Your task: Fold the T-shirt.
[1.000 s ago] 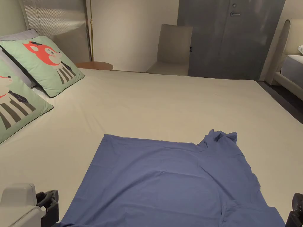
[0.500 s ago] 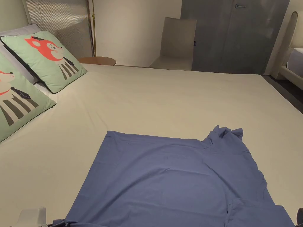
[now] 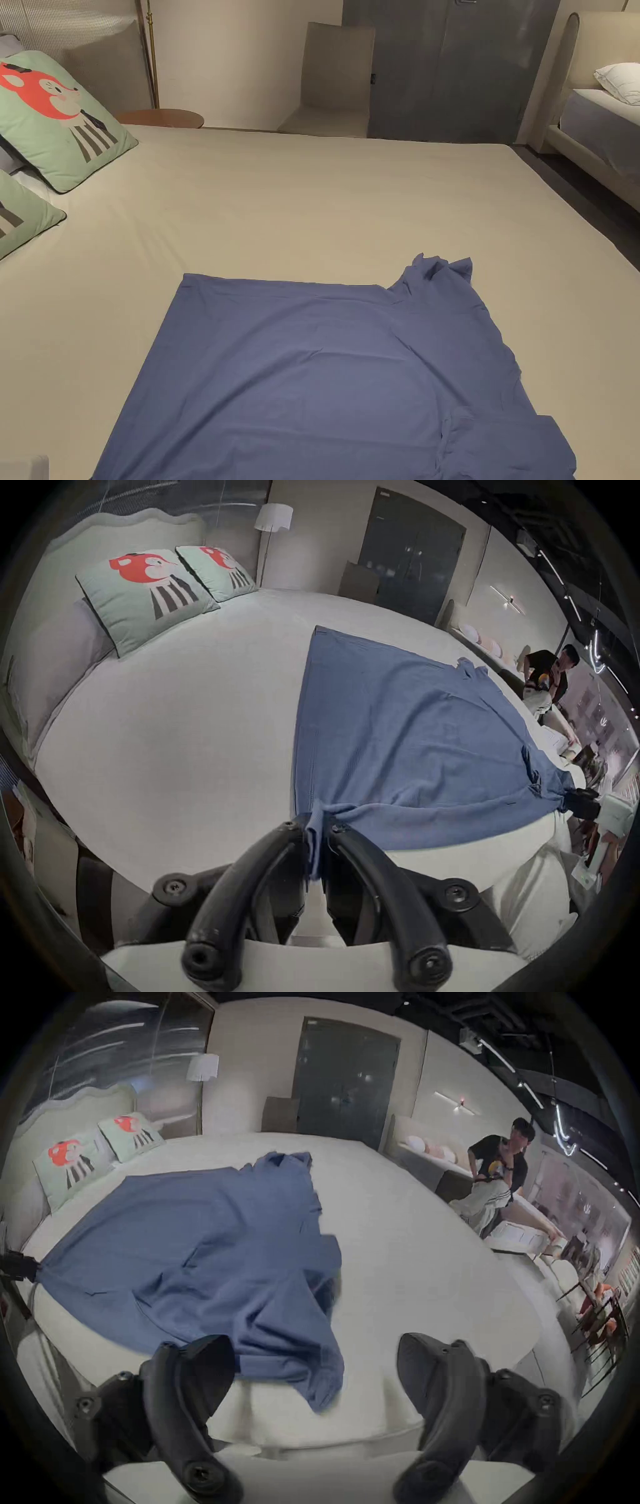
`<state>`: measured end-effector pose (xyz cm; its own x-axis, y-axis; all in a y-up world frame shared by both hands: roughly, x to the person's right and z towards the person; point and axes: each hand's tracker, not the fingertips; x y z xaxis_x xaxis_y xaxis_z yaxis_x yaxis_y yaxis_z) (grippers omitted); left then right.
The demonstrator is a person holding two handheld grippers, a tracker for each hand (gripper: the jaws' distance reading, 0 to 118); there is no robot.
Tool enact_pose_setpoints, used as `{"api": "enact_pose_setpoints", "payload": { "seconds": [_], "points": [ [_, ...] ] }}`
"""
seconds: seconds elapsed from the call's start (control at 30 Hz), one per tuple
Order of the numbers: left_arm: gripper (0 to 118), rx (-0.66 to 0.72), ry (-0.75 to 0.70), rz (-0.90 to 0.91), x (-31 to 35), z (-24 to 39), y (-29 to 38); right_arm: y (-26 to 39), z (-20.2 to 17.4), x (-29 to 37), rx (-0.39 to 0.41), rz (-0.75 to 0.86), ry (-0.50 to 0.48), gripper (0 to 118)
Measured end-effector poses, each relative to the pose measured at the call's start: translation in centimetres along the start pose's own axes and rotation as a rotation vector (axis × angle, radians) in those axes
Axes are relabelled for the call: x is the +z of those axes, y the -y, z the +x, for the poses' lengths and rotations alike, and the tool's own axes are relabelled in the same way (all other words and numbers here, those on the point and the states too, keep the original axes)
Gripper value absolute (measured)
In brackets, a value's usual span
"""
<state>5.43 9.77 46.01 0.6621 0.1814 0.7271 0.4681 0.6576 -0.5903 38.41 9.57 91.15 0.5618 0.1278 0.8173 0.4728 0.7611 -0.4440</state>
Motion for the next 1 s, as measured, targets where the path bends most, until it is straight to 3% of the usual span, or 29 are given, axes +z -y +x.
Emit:
{"api": "enact_pose_setpoints", "payload": {
  "seconds": [0.03, 0.07, 0.13, 0.17, 0.27, 0.47, 0.67, 1.0],
  "points": [
    [2, 0.002, -0.004, -0.004, -0.1, -0.1, 0.0, 0.2, 0.1, 0.0, -0.003, 0.007, -0.006, 59],
    [2, 0.006, -0.005, -0.005, -0.1, -0.1, -0.1, 0.3, 0.1, 0.2, -0.007, 0.021, -0.017, 29],
    [2, 0.017, -0.006, -0.001, 0.1, 0.1, -0.3, 0.0, -0.1, 0.6, -0.007, 0.048, -0.026, 9],
    [2, 0.019, -0.004, 0.001, 0.3, 0.0, -0.6, -0.2, -0.1, 0.9, -0.001, 0.079, -0.01, 5],
    [2, 0.046, -0.008, 0.026, 0.9, 0.2, -2.2, -1.4, 0.7, 1.6, -0.055, 0.102, -0.083, 4],
    [1, 0.133, 0.018, 0.139, 1.0, 0.7, -8.5, -6.4, 2.9, 1.1, -0.165, 0.169, -0.045, 4],
    [1, 0.157, 0.003, 0.155, -3.7, 1.7, -14.0, -11.8, 2.7, -4.1, -0.16, 0.163, -0.026, 4],
    [1, 0.158, -0.077, 0.012, -13.3, 0.8, -16.5, -14.8, 1.0, -14.8, -0.038, -0.028, 0.014, 4]
  ]
}}
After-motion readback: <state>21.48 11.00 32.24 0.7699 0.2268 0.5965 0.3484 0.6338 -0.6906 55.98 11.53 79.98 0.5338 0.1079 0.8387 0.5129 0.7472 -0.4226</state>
